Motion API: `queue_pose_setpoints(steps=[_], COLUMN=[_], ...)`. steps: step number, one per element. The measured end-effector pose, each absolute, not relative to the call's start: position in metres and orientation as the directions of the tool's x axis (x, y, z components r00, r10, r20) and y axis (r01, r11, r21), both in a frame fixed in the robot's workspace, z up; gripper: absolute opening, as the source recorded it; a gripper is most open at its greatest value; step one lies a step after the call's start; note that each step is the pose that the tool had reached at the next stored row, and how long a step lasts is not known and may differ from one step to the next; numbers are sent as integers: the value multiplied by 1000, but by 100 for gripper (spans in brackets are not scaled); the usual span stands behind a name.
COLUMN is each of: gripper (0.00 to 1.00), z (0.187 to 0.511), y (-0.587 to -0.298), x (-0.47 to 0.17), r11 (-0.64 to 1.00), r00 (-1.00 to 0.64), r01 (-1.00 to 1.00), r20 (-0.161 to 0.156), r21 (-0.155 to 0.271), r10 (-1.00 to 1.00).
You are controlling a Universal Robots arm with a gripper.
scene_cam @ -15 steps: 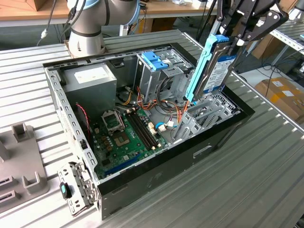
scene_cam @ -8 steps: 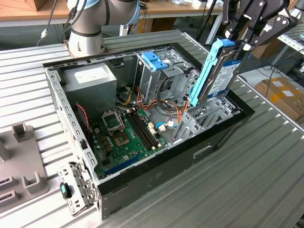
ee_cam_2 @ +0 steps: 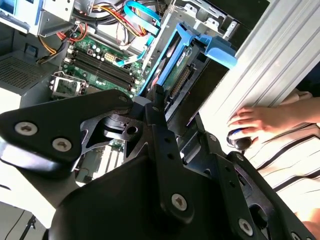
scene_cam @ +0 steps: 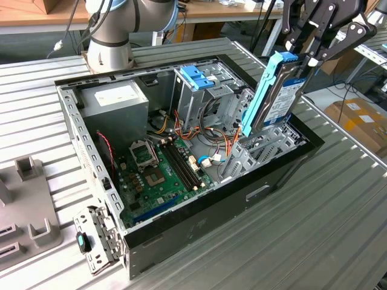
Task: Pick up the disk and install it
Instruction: 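Insert the disk into the insertion slot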
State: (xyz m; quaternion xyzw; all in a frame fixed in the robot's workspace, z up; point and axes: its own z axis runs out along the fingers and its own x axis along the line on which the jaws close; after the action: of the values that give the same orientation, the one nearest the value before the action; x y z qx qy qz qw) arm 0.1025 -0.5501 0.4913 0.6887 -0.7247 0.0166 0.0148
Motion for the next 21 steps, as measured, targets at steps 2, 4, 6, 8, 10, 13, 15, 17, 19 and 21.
queue_pose_setpoints(steps=[2, 4, 6, 8, 10, 13, 15, 17, 19, 21], gripper=[35, 35, 35, 35, 35, 35, 35, 35, 35, 35], z=[485, 481, 478, 477, 476, 474, 471, 467, 466, 466], y=[-550, -550, -550, -550, -550, -550, -549, -549, -549, -549], x=[102, 103, 103, 106, 109, 114, 114, 114, 114, 114], r11=[51, 51, 51, 51, 51, 51, 51, 51, 51, 51], r00=[-51, -51, -51, -51, -51, -51, -51, -51, -51, -51], r01=[-999, -999, -999, -999, -999, -999, -999, -999, -999, -999], r20=[44, 45, 44, 44, 45, 44, 44, 44, 44, 44], r21=[-4, -4, -4, -4, -4, -4, -4, -4, -4, -4], r10=[-998, -998, -998, -998, -998, -998, -998, -998, -998, -998])
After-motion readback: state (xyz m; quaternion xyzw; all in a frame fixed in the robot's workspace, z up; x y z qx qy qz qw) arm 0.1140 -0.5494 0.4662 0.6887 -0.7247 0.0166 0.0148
